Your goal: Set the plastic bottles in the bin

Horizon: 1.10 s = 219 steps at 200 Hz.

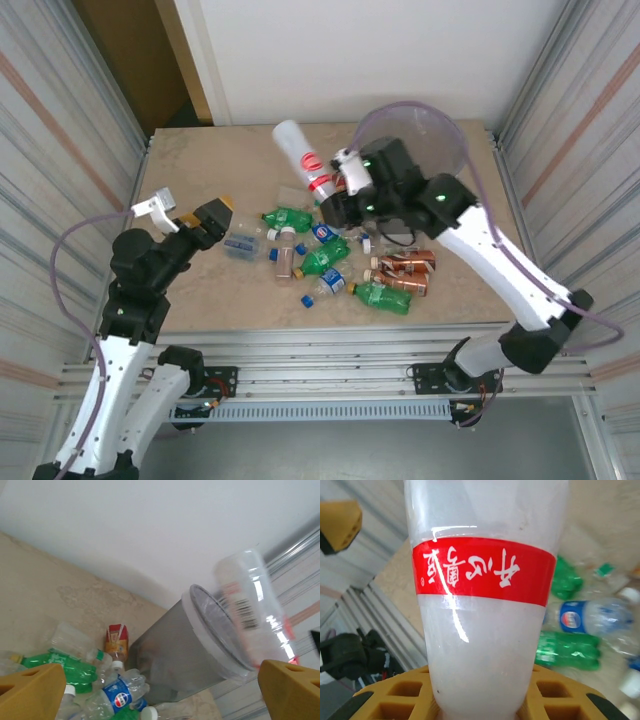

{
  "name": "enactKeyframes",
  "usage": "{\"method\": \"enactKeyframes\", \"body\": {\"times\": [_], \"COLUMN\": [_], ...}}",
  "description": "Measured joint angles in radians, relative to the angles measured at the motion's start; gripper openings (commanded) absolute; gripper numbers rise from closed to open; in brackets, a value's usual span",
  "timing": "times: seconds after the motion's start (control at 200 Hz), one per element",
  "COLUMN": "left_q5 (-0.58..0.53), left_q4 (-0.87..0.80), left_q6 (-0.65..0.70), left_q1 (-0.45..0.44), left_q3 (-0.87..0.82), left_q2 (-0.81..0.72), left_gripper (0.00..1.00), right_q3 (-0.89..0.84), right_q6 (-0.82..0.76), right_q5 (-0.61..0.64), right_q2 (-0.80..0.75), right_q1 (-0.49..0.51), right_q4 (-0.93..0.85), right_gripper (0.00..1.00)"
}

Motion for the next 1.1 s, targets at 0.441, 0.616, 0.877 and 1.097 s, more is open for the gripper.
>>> {"method": "enactKeyframes", "body": {"times": [0.441,0.616,0.877,1.097], "left_q5": [-0.022,-0.023,-0.032,-0.060], "left_q4": [-0.031,-0.037,-0.034,-0.035], "left_q6": [0.058,0.058,0.057,0.057], "left_q1": [0.000,0.000,0.000,0.000], "left_q3": [-0.025,-0.040,-0.053,-0.064], "left_q2": [0.079,0.094,0.098,0.098], "left_gripper": [0.99,0.99,0.99,0.99], "right_q3": [0.015,0.015,0.015,0.011], "right_q6": [0.016,0.016,0.034,0.069], "right_q5": [-0.269,-0.410,-0.582,-0.657], "right_q2": [-0.053,0.019,0.093,0.144], "right_q1": [-0.523,-0.628,-0.731,-0.760], "right_q4": [-0.156,-0.159,-0.150,-0.131], "right_gripper": [0.10,0.12,0.19,0.25]}}
